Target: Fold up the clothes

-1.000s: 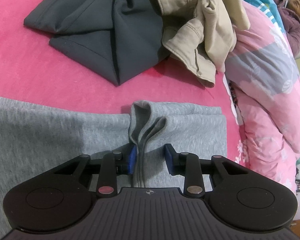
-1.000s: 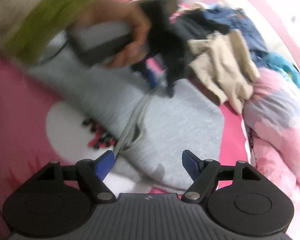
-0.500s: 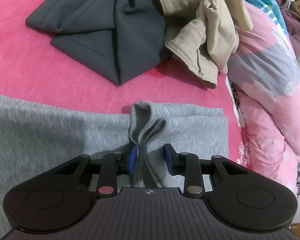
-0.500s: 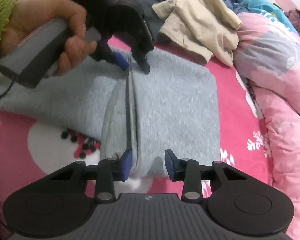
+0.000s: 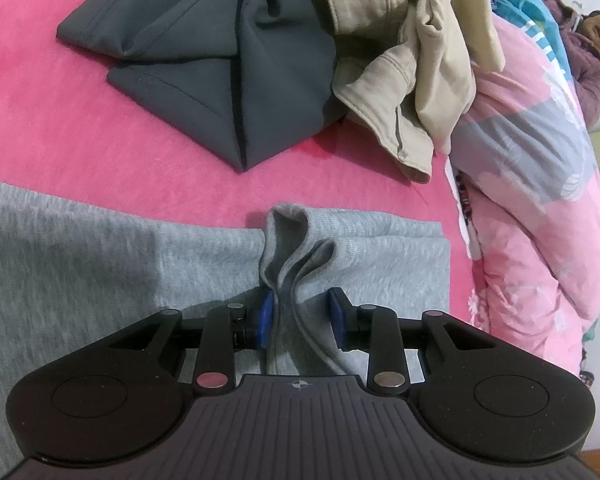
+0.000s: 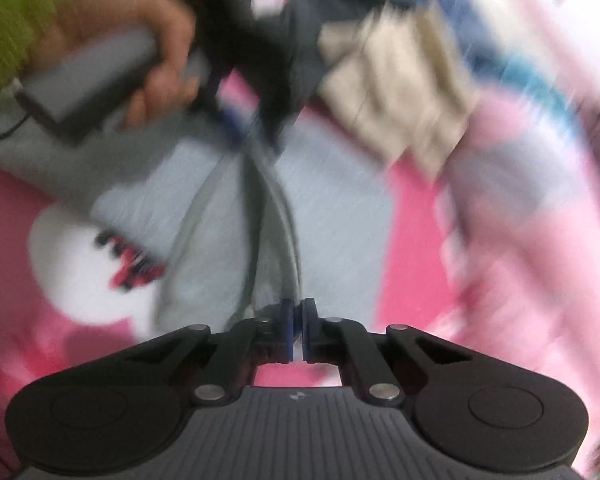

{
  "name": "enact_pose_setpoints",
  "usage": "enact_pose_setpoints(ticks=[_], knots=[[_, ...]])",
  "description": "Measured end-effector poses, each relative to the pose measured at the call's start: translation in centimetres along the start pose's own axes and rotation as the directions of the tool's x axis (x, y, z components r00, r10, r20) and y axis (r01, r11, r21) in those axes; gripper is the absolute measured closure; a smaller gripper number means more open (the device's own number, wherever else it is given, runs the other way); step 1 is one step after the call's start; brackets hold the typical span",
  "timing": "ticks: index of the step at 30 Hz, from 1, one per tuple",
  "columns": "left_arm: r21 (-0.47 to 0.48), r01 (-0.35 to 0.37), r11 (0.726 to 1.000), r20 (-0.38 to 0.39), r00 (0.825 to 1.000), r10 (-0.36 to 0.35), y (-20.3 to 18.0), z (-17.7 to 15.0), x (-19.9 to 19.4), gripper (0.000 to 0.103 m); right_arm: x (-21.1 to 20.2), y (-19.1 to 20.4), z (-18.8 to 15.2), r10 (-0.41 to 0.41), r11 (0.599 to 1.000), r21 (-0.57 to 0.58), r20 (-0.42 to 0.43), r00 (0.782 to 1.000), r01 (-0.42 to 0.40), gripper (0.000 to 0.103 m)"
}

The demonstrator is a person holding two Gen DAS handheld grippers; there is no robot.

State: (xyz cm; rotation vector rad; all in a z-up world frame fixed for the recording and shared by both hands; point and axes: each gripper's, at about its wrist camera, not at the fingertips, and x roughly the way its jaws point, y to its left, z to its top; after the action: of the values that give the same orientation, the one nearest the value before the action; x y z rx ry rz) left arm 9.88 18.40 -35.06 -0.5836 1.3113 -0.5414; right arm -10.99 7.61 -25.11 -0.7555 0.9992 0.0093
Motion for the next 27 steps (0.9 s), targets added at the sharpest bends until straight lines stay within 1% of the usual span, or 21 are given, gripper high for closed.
enact_pose_setpoints(ticks=[1,2,3,4,6,8,9,10,11,12,13,15,16,17,18,20,21,22,23,25,27], knots=[[-0.002,0.003,1.000,-0.001,1.000,-0.003,0.1,0.0,0.0,0.074,-0.7,0.5,0.2,-0.018,0.999,-0.039,0.034,0.999,0.019,0.099],[-0.004,0.006,1.000,-0.002,1.000,-0.006,0.1,0.0,-0.1,0.074,-0.7,1.5,0.2,-0.007,0.997,-0.073,0.046,0.999,0.011,0.099],[-0.008,0.010,1.000,-0.004,1.000,-0.010,0.2,0.0,-0.1,0.074,-0.4,2.6,0.0,0.031,0.996,-0.090,0.036,0.999,-0.028,0.099],[-0.013,0.013,1.000,-0.004,1.000,-0.013,0.3,0.0,-0.1,0.074,0.3,3.6,-0.1,0.084,0.992,-0.091,0.008,0.996,-0.082,0.099],[-0.017,0.019,1.000,-0.006,1.000,-0.019,0.3,0.0,-0.2,0.074,1.3,5.5,-0.4,0.166,0.982,-0.089,-0.034,0.986,-0.169,0.098],[-0.012,0.028,1.000,-0.010,1.000,-0.028,0.4,0.1,-0.2,0.074,1.2,5.5,-0.4,0.216,0.975,-0.051,-0.025,0.976,-0.217,0.098],[-0.009,0.033,0.999,-0.013,0.999,-0.034,0.4,0.1,-0.2,0.074,1.0,5.2,-0.3,0.243,0.970,-0.023,-0.016,0.970,-0.243,0.096],[-0.010,0.040,0.999,-0.015,0.999,-0.040,0.6,0.1,-0.3,0.074,0.8,4.7,-0.2,0.275,0.962,0.013,-0.003,0.962,-0.275,0.091],[-0.016,0.047,0.999,-0.016,0.999,-0.047,0.7,0.2,-0.3,0.074,0.6,3.7,-0.1,0.315,0.947,0.065,0.017,0.949,-0.315,0.073],[-0.020,0.053,0.998,-0.018,0.998,-0.053,0.8,0.2,-0.4,0.074,0.2,2.7,-0.1,0.350,0.929,0.111,0.041,0.936,-0.352,0.059],[-0.019,0.060,0.998,-0.021,0.998,-0.060,0.8,0.2,-0.4,0.074,-0.2,1.6,-0.1,0.384,0.908,0.151,0.075,0.920,-0.391,0.059],[-0.014,0.071,0.997,-0.025,0.997,-0.071,0.9,0.3,-0.5,0.074,-0.8,-0.7,-0.3,0.447,0.851,0.232,0.151,0.882,-0.471,0.058],[-0.011,0.076,0.997,-0.026,0.997,-0.076,1.0,0.3,-0.5,0.074,-1.0,-1.7,-0.4,0.458,0.829,0.267,0.180,0.870,-0.492,0.057],[-0.005,0.080,0.997,-0.026,0.996,-0.080,1.0,0.2,-0.6,0.074,-1.0,-2.4,-0.5,0.445,0.822,0.299,0.195,0.874,-0.485,0.057],[0.002,0.081,0.997,-0.025,0.996,-0.081,0.9,0.2,-0.6,0.074,-0.6,-3.0,-0.5,0.425,0.822,0.328,0.191,0.885,-0.466,0.057],[0.022,0.074,0.997,-0.023,0.997,-0.074,0.6,-0.1,-0.7,0.074,0.8,-3.4,-0.6,0.393,0.826,0.375,0.153,0.907,-0.422,0.057],[0.035,0.068,0.997,-0.021,0.997,-0.068,0.3,-0.2,-0.7,0.073,1.6,-3.3,-0.6,0.390,0.825,0.388,0.136,0.911,-0.411,0.057],[0.055,0.062,0.997,-0.021,0.998,-0.061,0.0,-0.3,-0.7,0.072,2.2,-3.1,-0.6,0.394,0.823,0.392,0.129,0.910,-0.412,0.057],[0.079,0.058,0.995,-0.021,0.998,-0.056,-0.4,-0.4,-0.8,0.067,2.7,-2.8,-0.6,0.391,0.826,0.392,0.121,0.912,-0.406,0.057],[0.129,0.037,0.991,-0.017,0.999,-0.035,-1.1,-0.7,-0.9,0.066,3.5,-1.7,-0.2,0.357,0.852,0.372,0.102,0.928,-0.369,0.057],[0.156,0.016,0.988,-0.010,1.000,-0.015,-1.7,-0.9,-0.9,0.066,3.7,-1.3,0.3,0.318,0.873,0.354,0.108,0.942,-0.335,0.057]])
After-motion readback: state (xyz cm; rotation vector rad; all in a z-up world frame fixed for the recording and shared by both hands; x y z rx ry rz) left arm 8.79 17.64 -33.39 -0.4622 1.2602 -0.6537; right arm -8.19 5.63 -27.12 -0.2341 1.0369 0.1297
